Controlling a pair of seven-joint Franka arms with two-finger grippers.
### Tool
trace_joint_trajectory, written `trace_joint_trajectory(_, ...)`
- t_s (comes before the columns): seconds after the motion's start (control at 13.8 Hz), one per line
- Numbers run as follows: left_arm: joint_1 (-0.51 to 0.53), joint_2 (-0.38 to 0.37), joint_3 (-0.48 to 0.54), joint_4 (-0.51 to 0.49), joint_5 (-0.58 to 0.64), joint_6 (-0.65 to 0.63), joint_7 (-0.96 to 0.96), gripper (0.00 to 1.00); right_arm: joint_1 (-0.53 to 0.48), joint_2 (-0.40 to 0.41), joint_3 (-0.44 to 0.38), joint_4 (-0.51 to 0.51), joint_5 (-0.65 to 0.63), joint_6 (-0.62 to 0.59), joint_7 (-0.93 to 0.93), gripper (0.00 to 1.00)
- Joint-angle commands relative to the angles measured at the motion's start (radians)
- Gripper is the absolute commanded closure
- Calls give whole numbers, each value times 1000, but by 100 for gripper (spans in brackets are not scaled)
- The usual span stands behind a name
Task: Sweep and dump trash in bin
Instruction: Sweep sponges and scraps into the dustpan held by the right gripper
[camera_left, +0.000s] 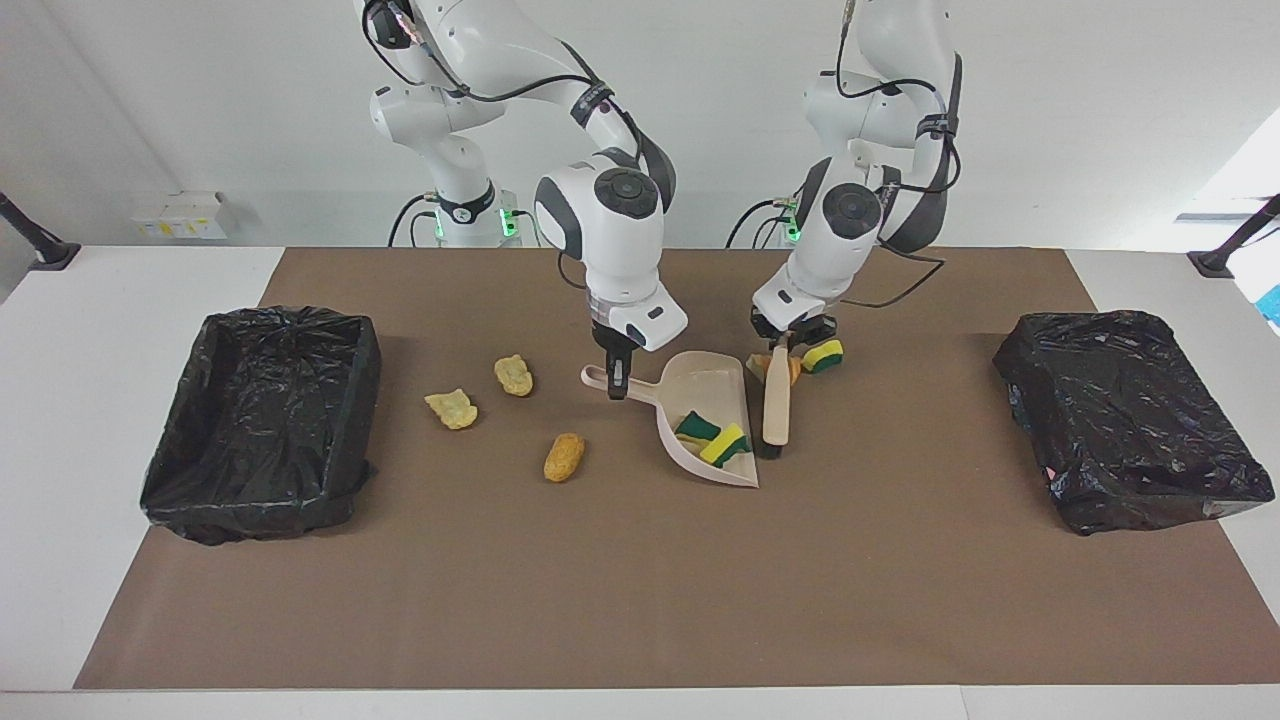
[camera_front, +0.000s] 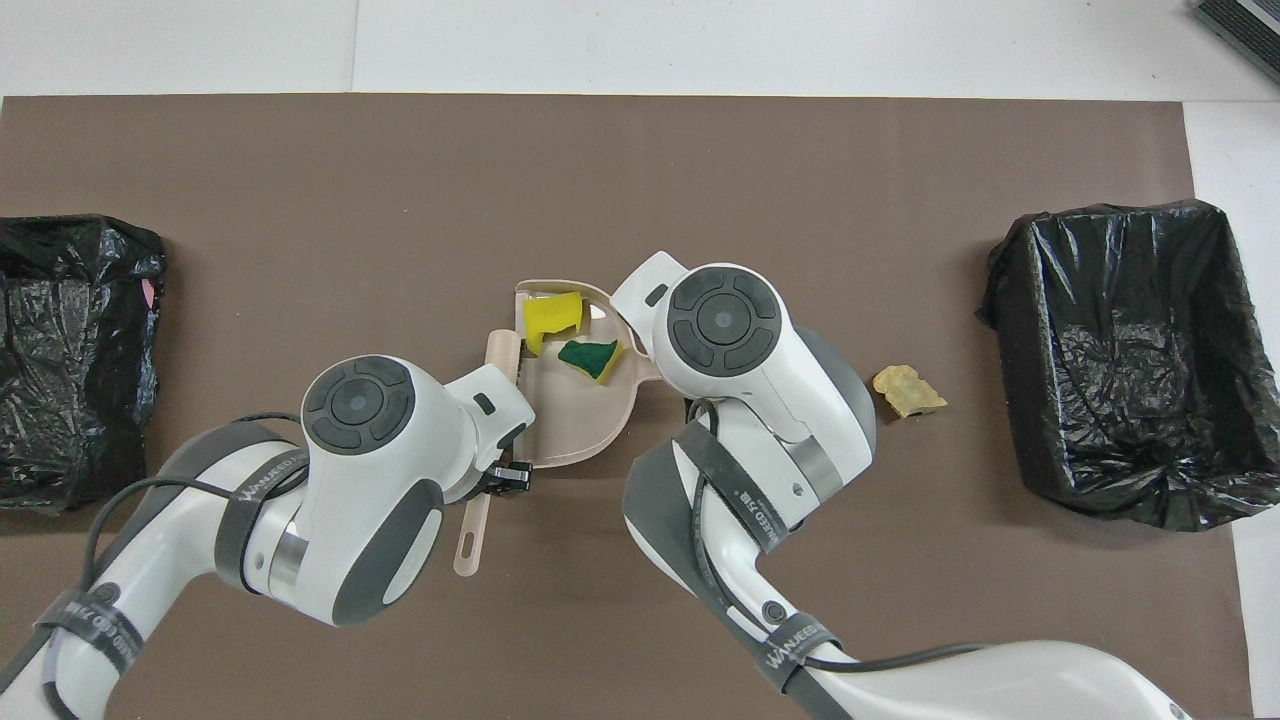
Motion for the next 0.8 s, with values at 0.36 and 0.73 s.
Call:
trace_joint_trajectory(0.36,77,-182,19,-39,188,-355,-497,100,10,-66,12,-61,9,-4,-114,100)
trace_joint_trajectory(0.73,88,-327,11,-284,240,-232,-657,100,18,-104,12,-144,15,64,-98,100)
